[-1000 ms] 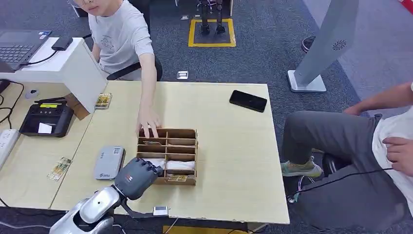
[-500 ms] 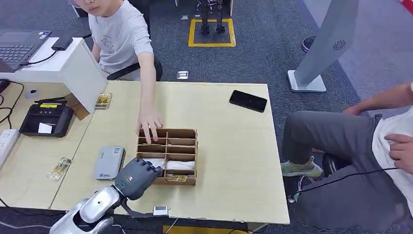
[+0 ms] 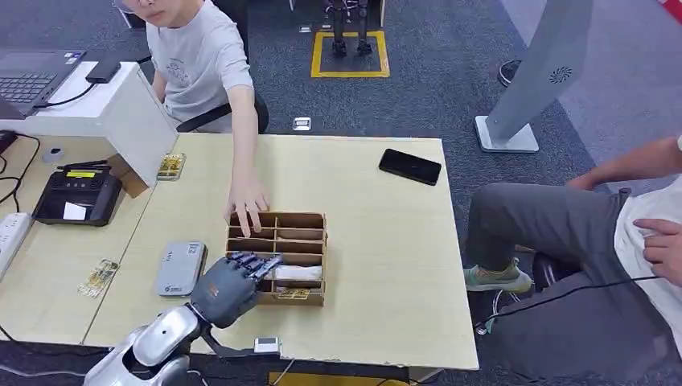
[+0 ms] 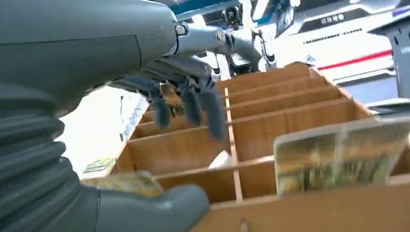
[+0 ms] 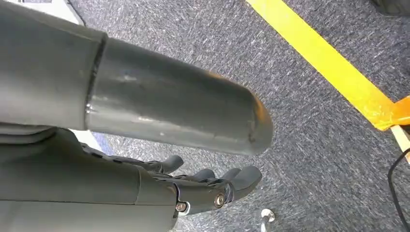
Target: Pass the card to the sensor for recognition and then transmit it.
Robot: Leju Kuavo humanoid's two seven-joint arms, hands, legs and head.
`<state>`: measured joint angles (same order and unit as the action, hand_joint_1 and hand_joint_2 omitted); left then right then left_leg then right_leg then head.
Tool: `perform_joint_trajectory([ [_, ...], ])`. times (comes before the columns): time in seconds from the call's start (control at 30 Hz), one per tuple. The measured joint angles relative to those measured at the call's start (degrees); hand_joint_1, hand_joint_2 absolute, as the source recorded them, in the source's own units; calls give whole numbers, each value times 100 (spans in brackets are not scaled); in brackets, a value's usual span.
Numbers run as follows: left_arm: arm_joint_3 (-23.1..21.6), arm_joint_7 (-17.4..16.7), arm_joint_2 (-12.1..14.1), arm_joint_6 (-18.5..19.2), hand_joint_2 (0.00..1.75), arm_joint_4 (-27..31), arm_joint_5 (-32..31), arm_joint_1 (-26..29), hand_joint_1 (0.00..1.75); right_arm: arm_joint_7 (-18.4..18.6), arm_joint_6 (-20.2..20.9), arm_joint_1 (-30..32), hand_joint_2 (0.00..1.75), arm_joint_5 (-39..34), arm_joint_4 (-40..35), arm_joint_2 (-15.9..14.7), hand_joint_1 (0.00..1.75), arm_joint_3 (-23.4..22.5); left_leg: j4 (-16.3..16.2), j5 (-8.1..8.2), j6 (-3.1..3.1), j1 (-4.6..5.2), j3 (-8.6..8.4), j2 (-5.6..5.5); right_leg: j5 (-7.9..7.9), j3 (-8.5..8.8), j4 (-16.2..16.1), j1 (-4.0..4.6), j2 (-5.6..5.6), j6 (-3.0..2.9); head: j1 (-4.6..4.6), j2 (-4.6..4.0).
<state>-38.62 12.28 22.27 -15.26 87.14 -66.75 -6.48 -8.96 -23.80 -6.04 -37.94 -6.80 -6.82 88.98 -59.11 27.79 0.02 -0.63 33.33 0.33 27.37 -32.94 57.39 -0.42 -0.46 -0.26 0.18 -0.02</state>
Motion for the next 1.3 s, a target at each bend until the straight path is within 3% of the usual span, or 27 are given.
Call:
perform_joint_trajectory([
  [0.63,0,-24,-29,-72,175,4,-11,-75,0,22,2,0,0,2,-7,2,0,0,0,0,0,0,-9,0,0,10,0,0,0,0,0,0],
  [0.87,46,-70,295,0,175,243,151,-42,0,22,-17,10,0,-33,-7,2,0,0,1,0,0,-3,-9,1,0,9,1,1,1,-1,-2,0],
  [1.3,217,468,1172,415,175,1091,857,358,0,22,-22,41,0,-133,-9,2,0,0,1,0,0,-2,-3,1,1,5,1,2,3,-1,-2,0],
])
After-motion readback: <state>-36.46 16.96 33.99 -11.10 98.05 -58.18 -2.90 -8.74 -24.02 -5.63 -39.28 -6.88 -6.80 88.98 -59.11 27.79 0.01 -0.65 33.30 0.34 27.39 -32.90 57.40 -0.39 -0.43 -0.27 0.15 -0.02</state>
